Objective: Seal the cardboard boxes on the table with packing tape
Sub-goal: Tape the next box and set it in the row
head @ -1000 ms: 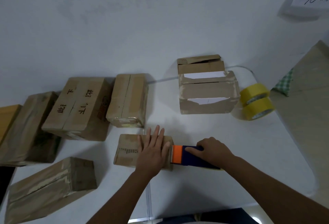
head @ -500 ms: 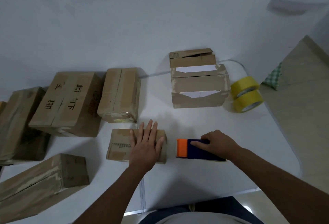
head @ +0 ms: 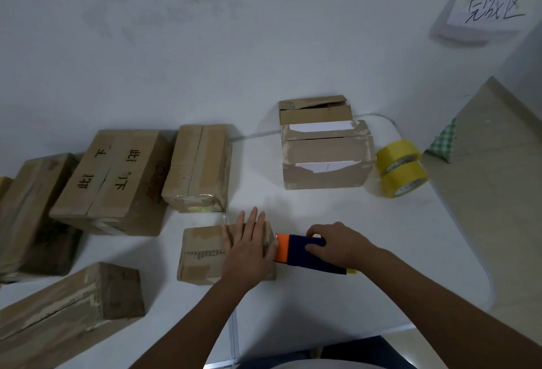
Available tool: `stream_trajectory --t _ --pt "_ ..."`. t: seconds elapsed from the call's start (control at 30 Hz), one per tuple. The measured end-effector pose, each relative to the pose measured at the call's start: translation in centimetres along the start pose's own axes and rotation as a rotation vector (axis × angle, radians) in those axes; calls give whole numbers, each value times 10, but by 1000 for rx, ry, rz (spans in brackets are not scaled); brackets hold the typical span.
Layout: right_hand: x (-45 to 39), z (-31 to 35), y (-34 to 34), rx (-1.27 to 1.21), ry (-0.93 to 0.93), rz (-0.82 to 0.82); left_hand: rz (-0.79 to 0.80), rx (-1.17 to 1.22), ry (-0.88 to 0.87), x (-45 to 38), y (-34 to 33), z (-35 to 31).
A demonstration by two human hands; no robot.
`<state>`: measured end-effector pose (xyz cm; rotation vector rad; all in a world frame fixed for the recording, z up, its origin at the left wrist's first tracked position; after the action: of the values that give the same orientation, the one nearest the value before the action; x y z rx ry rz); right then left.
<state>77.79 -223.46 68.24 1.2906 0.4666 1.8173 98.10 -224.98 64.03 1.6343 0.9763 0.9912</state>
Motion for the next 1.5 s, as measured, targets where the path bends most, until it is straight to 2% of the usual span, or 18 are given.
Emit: stream_trajectory --t 0.27,0.87,1.0,1.13,1.27,1.33,1.4,1.47,1.5 --pt "-5 16 -1 130 -34 -59 -72 -39 -3 2 -1 -2" --pt "-7 28 -3 209 -219 -192 -54 -67 -39 4 -4 -1" --pt "-6 28 -2 188 -163 -222 -27 -28 -49 4 -1 0" --pt "11 -9 1 148 -90 -150 -3 -18 -156 7 4 15" --pt "30 -56 2 261 -227 -231 -14 -82 -242 6 2 23" --pt "26 -61 1 176 -277 -329 38 -105 -375 4 2 15" --pt "19 -56 -5 75 -286 -370 156 -160 -573 4 2 3" --pt "10 -48 -15 27 -258 -374 160 -269 -754 1 8 -7" --pt "6 -43 -21 11 -251 -381 138 -292 -781 -2 12 -8"
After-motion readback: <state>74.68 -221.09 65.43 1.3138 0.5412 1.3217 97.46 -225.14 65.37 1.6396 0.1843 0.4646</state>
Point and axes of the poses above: each hand's wrist, its own x-axis away from the middle knuckle, its own y-axis out of the back of the hand, z = x × y, the point moved 4 cm from there along -x, towards the middle knuckle, and after that the axes turned 3 degrees about -y, right-handed, at the moved point
